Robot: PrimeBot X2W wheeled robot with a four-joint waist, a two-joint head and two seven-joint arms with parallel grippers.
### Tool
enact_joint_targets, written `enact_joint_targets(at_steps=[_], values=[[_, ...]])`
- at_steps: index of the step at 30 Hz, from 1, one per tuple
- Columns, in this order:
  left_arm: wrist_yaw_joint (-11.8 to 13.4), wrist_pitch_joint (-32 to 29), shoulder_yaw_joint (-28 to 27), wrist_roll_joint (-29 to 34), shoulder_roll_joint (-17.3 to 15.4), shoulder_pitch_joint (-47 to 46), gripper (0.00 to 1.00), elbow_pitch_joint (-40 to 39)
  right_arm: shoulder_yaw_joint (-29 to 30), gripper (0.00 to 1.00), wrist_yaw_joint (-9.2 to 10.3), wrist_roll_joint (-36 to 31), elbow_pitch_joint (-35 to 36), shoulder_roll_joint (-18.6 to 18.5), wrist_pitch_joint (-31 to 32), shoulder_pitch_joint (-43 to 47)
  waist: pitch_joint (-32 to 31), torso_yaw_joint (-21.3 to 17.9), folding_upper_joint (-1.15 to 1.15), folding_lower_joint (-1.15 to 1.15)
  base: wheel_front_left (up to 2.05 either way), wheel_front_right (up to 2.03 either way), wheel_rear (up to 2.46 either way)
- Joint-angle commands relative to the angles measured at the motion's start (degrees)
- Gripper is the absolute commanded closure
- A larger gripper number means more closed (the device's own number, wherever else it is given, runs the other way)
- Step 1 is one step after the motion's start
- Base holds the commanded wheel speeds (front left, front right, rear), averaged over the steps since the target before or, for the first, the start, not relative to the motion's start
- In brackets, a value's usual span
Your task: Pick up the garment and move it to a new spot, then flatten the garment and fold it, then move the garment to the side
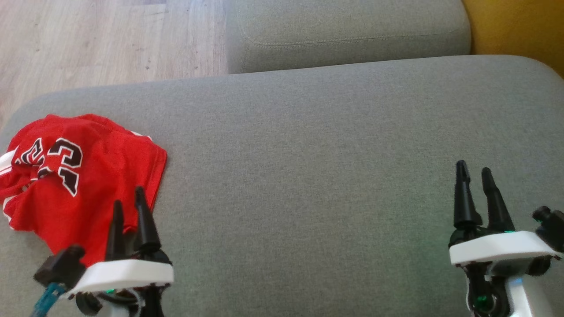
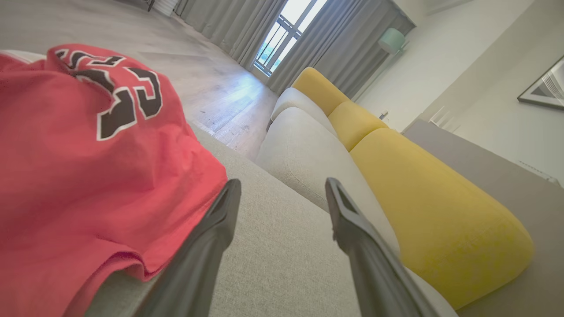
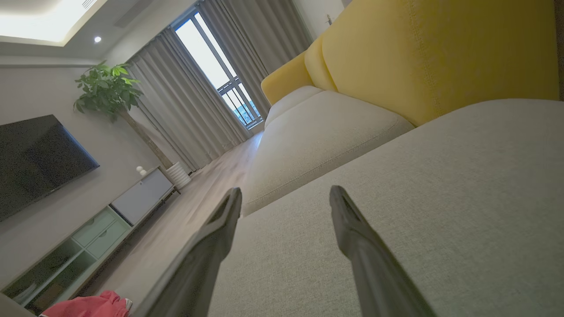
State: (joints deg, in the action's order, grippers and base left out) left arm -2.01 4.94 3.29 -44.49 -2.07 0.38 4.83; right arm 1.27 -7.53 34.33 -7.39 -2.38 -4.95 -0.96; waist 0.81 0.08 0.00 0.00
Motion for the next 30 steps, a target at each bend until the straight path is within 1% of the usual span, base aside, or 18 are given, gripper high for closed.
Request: enact_joint_targets(at_steps=[1,6,11,14,18,25,30], values=[[0.03,0.88,0.01,3.36,-0.57,-1.69,0.00,-2.66,-1.40,0.00,0.02,-3.49,2.71,-0.34,-0.93,-2.78,-0.01,0.01,0.00,0.00,0.00,0.00,0.00],[0.40,1.73,2.05,8.88,-0.99,-1.63,0.00,-2.92,-2.60,0.00,0.03,-9.20,3.19,-0.36,-1.78,-2.53,0.08,-0.11,0.00,0.00,0.00,0.00,0.00],[1.73,2.58,4.90,13.99,-2.34,-1.76,0.00,-3.20,-3.41,0.00,0.03,-13.84,3.85,-0.37,-2.63,-2.21,0.18,-0.26,0.00,0.00,0.00,0.00,0.00],[3.06,3.26,6.25,16.05,-2.71,-1.79,0.00,-3.57,-3.27,0.00,0.03,-16.19,4.09,-0.38,-3.30,-2.10,0.22,-0.34,0.00,0.00,0.00,0.00,0.00],[3.75,3.77,7.29,18.24,-3.25,-1.88,0.00,-3.63,-3.44,0.00,0.03,-18.67,4.35,-0.39,-3.81,-2.18,0.26,-0.37,0.00,0.00,0.00,0.00,0.00],[5.27,4.97,10.69,23.71,-4.67,-2.50,0.00,-3.51,-4.17,0.00,0.03,-25.00,4.73,-0.41,-4.99,-2.26,0.37,-0.38,0.00,0.00,0.00,0.00,0.00],[6.80,5.81,13.44,27.93,-5.80,-3.15,0.00,-3.22,-4.76,0.00,0.03,-29.37,4.79,-0.43,-5.83,-2.42,0.29,-0.54,0.00,0.00,0.00,0.00,0.00]])
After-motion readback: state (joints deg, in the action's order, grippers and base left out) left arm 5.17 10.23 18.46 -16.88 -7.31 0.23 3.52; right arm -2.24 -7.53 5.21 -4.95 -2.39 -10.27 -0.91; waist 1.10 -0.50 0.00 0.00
